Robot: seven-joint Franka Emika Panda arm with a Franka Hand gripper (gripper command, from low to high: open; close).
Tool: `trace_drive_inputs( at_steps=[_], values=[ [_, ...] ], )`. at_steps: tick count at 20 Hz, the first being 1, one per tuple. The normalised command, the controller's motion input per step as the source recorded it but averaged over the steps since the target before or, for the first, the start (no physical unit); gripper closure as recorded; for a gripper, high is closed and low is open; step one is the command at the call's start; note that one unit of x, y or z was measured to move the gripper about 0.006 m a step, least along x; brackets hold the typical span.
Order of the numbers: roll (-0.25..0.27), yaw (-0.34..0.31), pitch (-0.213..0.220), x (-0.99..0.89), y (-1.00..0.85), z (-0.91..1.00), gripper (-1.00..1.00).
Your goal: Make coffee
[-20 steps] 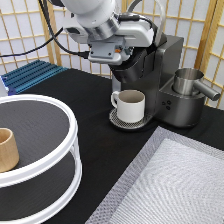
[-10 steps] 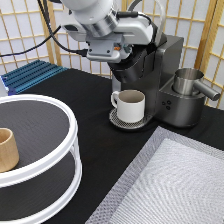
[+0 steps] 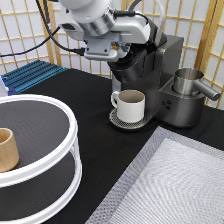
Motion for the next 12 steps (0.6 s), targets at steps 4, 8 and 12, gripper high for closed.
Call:
trace_drive_inputs(
  at_steps=[4,8,12],
  values=[
    [0.006,-0.003,-0.005,-0.22,0.22,0.0,1.0],
    [0.0,-0.029,0.0,0.27,0.09,0.11,1.0],
    [0.0,-0.054,0.002,0.41,0.01,0.09,1.0]
  ],
)
